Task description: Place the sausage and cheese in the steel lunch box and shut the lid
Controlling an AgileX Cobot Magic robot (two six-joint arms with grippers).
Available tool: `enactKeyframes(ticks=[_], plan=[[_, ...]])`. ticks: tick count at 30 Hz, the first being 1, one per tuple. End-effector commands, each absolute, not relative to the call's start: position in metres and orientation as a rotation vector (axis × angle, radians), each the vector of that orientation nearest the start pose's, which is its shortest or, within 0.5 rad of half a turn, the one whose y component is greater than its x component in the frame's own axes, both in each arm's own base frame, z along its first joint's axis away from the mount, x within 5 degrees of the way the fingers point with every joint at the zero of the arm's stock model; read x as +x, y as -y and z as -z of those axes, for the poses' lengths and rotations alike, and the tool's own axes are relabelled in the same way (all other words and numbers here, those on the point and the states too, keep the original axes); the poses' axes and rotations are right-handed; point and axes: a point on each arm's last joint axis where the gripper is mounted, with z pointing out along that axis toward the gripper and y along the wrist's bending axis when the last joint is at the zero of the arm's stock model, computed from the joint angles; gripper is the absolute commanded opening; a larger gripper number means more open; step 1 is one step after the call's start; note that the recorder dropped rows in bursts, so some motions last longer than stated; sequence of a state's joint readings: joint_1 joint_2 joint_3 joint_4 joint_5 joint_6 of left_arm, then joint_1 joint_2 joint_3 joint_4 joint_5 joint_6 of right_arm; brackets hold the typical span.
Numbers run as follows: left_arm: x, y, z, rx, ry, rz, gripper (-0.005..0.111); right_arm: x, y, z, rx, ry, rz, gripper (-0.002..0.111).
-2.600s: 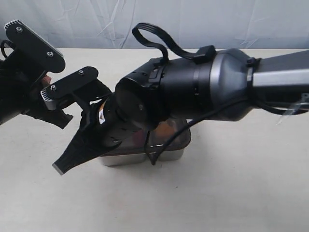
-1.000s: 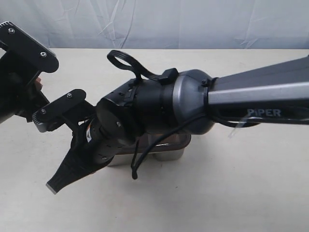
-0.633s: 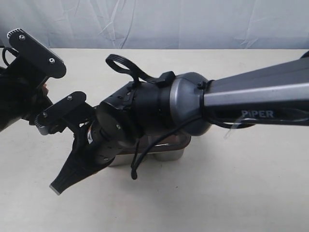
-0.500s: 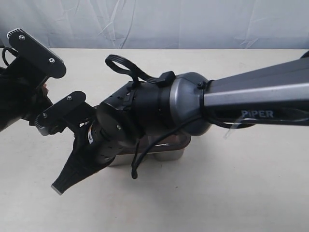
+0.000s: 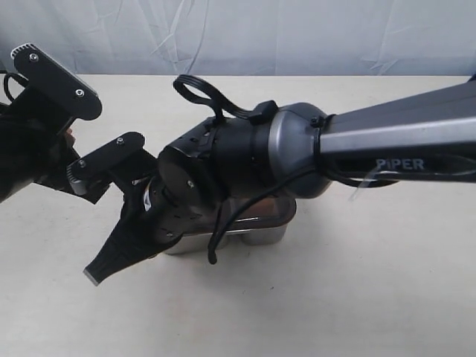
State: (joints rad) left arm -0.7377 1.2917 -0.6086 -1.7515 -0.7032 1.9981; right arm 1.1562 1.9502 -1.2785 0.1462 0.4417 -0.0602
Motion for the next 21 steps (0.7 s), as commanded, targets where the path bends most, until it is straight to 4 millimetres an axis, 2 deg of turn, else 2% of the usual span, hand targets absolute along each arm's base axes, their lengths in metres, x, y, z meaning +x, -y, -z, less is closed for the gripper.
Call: enactKeyframes(ticks=[1, 6, 12, 15, 17, 19, 20, 21], plan=[[0.209, 0.115, -0.235, 0.666, -2.054, -0.465, 0.000, 0.163, -0.372, -0.172, -1.395, -2.349, -0.489, -0.001], [0.206, 0.112, -0.227, 0.688, -2.071, -0.471, 0.000, 0.145, -0.371, -0.185, -1.480, -2.340, -0.486, -0.001], [0.208, 0.102, -0.210, 0.704, -2.134, -0.485, 0.000, 0.115, -0.362, -0.221, -1.577, -2.314, -0.514, -0.001], [0.214, 0.098, -0.200, 0.704, -2.177, -0.483, 0.000, 0.106, -0.349, -0.236, -1.641, -2.347, -0.481, -0.001], [0.218, 0.099, -0.191, 0.731, -2.211, -0.452, 0.000, 0.105, -0.337, -0.246, -1.639, -2.371, -0.422, -0.001], [0.224, 0.100, -0.174, 0.776, -2.269, -0.414, 0.000, 0.114, -0.316, -0.261, -1.505, -2.372, -0.236, -0.001], [0.230, 0.099, -0.165, 0.779, -2.301, -0.432, 0.000, 0.122, -0.299, -0.268, -1.393, -2.355, -0.080, -0.001], [0.234, 0.099, -0.162, 0.775, -2.316, -0.444, 0.000, 0.124, -0.291, -0.272, -1.340, -2.350, -0.020, -0.001]])
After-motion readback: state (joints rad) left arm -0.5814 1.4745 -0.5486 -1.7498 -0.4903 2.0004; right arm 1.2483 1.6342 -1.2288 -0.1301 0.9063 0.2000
